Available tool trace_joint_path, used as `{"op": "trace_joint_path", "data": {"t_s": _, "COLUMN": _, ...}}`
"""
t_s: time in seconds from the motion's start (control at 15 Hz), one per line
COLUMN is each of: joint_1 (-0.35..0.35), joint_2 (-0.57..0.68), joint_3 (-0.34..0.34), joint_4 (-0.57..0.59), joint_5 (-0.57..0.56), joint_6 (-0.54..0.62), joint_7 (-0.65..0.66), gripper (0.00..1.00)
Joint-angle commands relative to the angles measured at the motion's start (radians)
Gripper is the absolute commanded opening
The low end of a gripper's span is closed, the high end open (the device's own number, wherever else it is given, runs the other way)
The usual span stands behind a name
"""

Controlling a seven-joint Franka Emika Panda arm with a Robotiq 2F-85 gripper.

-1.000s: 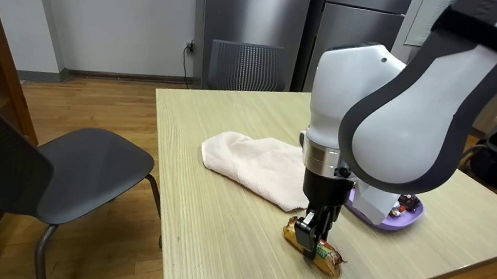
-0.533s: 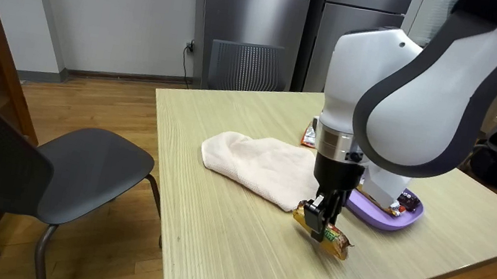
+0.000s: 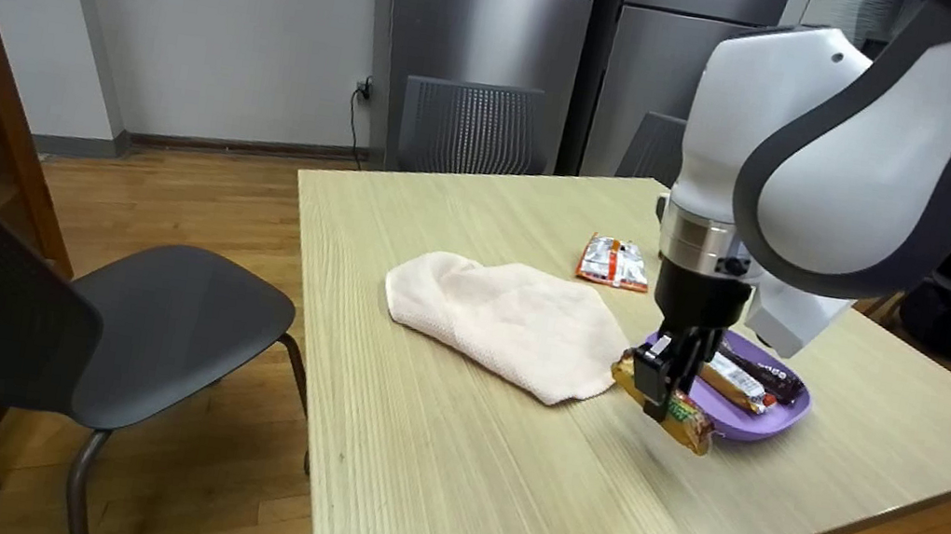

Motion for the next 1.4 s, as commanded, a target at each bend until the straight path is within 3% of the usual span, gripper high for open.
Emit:
{"op": "trace_joint_path", "data": {"t_s": 0.0, "joint_1": -0.033, "joint_2": -0.054, "joint_3": -0.029, "joint_4": -0.033, "joint_5": -0.035, "joint_6": 0.008, "joint_7": 0.012, "gripper": 0.17}}
{"op": "trace_joint_path", "data": {"t_s": 0.53, "joint_1": -0.124, "joint_2": -0.019, "joint_3": -0.053, "joint_4": 0.023, "joint_5": -0.021, "joint_6": -0.023, "joint_7": -0.010, "gripper": 0.17}}
{"op": "trace_joint_path", "data": {"t_s": 1.33, "joint_1": -0.138, "joint_2": 0.059, "joint_3": -0.049, "joint_4": 0.108, "joint_5": -0.011, "joint_6": -0.084, "joint_7": -0.006, "gripper": 0.17}}
